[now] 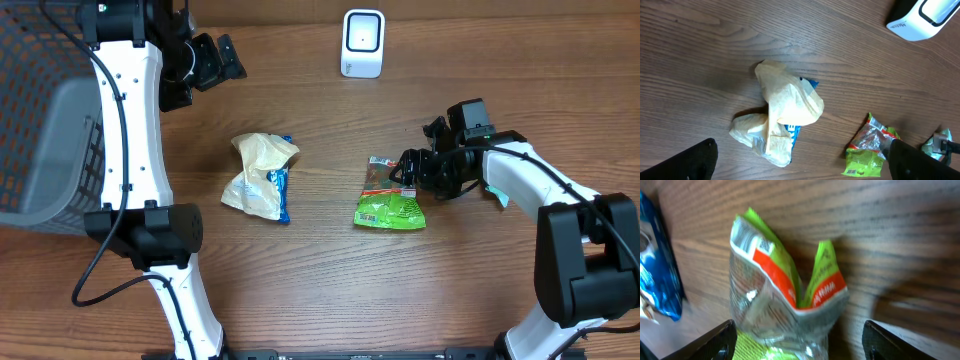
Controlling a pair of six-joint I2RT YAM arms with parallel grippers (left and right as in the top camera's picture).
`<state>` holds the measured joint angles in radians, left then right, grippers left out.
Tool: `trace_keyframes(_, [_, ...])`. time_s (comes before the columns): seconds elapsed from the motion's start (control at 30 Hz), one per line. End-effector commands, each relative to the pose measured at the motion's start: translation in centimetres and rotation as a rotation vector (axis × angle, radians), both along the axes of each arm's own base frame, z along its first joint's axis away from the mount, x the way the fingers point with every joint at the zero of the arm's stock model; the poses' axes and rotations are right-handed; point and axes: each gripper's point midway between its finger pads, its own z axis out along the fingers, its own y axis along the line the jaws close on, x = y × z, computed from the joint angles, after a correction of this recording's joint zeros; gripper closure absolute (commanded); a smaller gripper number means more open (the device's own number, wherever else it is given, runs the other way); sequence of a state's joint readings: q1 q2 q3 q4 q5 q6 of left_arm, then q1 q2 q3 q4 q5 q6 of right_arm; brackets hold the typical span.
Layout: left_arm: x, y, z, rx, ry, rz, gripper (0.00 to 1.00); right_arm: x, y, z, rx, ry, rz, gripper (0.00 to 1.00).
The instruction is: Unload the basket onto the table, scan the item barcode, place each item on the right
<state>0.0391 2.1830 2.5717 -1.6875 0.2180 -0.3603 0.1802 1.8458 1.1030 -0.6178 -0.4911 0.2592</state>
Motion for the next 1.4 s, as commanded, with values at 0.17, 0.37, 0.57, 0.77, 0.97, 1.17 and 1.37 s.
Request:
trace_keyframes(0.17, [0.0,-0.5,-0.2,-0.006,0.002,-0.026,0.0,-0.9,1.4,-2.4,-0.108,0.031,0.011,0.25])
trace_keyframes(0.37, [0.0,-0.5,-0.2,-0.006,0.002,-0.026,0.0,-2.3,1.5,-4.1,-0.13,0.101,0.029,0.45])
trace_keyframes(0.57, [0.0,-0.5,-0.2,-0.006,0.002,-0.026,0.0,-2.1,1.1,-4.3,-0.145,0.097,0.026,0.86])
trace_keyframes(0.77, [0.0,-0.5,-0.2,-0.006,0.002,-0.026,0.0,-1.1,1.7,-2.1,-0.129,0.026,0.095,0.96])
trace_keyframes(0.97, [0.0,-0.5,-0.2,-0.006,0.002,-0.026,0.0,1.4,3.3,6.3,-0.061,-0.205,0.225,0.96])
trace_keyframes(1.17, [0.0,-0.5,-0.2,-0.006,0.002,-0.026,0.0,2.5,3.9,15.4,-0.042,-0.458,0.328,0.96])
trace_keyframes(1.37, [0.0,-0.5,-0.2,-0.006,0.002,-0.026,0.0,1.2,5.5,22.1,0.042,-0.642,0.488,0.96])
